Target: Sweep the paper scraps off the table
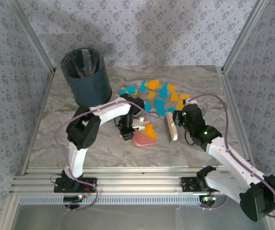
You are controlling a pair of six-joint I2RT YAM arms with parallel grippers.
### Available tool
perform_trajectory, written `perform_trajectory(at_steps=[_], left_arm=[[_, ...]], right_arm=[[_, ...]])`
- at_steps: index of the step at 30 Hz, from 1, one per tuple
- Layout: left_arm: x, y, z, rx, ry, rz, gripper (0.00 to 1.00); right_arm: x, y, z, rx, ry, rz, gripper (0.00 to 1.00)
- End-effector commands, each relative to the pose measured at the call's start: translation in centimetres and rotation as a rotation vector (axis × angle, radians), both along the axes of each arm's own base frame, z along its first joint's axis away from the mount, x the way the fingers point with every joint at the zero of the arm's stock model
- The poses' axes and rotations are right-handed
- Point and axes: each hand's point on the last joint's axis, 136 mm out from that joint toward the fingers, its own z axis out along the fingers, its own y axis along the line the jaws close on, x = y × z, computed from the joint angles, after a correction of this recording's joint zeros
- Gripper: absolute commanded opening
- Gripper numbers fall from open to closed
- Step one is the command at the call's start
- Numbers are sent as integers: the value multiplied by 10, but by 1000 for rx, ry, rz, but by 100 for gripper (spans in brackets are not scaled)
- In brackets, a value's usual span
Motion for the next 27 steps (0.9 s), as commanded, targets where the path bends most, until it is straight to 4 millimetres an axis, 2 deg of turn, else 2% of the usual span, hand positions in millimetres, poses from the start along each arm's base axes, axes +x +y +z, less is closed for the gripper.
perform_trajectory(at_steps=[1, 8, 18, 27], left_arm=[[-3, 6, 9, -8, -9, 33, 0], [-3, 9, 8, -18, -18, 54, 0], [-1, 12, 6, -7, -24, 63, 0], [2, 13, 4, -1, -26, 83, 0]], right_arm=[[5, -6, 18, 43, -33, 15, 0], [29, -16, 27, 90, -43, 47, 0], [85, -11, 43, 159, -63, 98, 0], [133, -9, 33, 250, -26, 75, 0]])
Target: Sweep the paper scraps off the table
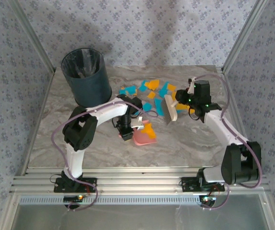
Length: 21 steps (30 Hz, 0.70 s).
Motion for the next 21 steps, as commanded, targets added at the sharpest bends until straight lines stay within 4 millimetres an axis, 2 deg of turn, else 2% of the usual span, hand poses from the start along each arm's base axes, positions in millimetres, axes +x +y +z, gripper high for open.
perform_trajectory(at_steps=[1, 6, 12, 15, 21], left_arm=[[-1, 10, 4, 27, -1, 36, 0], [-1, 10, 3, 29, 2, 39, 0], [0, 10, 4, 29, 1, 38, 0], [0, 10, 5, 31, -1, 39, 0], [0, 11, 5, 34, -1, 38, 0]], right_arm=[[27, 3, 19, 85, -46, -6, 0], [45, 1, 9, 109, -11, -29, 0], [51, -5, -16, 138, 58, -66, 0], [43, -8, -26, 119, 96, -79, 0], [11, -15, -41, 97, 145, -116, 0]])
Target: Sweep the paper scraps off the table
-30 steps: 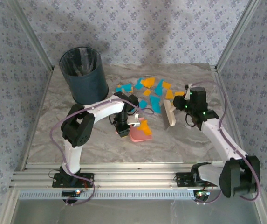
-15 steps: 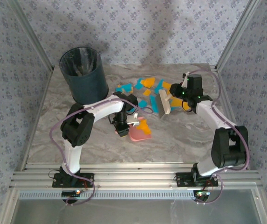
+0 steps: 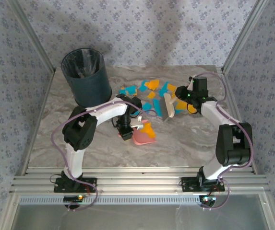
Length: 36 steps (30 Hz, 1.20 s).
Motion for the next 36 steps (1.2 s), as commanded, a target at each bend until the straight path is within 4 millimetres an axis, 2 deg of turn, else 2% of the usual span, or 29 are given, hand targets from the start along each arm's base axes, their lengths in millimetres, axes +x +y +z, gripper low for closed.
perform_trajectory(at_steps=[1, 10, 16, 20, 29, 36], left_arm=[[-2, 9, 6, 30, -1, 24, 0], [-1, 10, 7, 34, -7, 25, 0], [0, 9, 6, 35, -10, 25, 0], [0, 7, 6, 32, -10, 22, 0], [-4, 4, 5, 36, 5, -8, 0], [-2, 1, 6, 34, 6, -8, 0]], right_arm=[[-23, -6, -4, -13, 35, -35, 0], [-75, -14, -26, -110, 99, -50, 0], [-104, -15, -22, -155, 92, -59, 0], [-118, -8, -14, -138, 66, -39, 0], [-122, 14, 28, -97, -80, 58, 0], [-121, 21, 42, -93, -106, 87, 0]])
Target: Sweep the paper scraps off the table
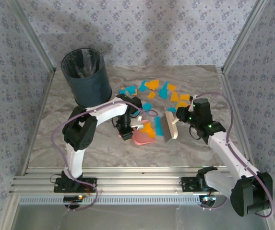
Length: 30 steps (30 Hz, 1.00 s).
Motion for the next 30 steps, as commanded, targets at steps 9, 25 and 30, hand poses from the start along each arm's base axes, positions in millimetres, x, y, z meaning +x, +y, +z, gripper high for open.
perform_trajectory(at_steps=[9, 25, 30], left_arm=[[-1, 2, 4, 35, 5, -8, 0], [-2, 3, 4, 38, 12, -11, 0], [-2, 2, 5, 39, 15, -12, 0]], right_arm=[[2, -5, 39, -63, -131, 2, 0], [14, -20, 50, -301, -203, -64, 0], [25, -15, 44, -370, -194, -53, 0]])
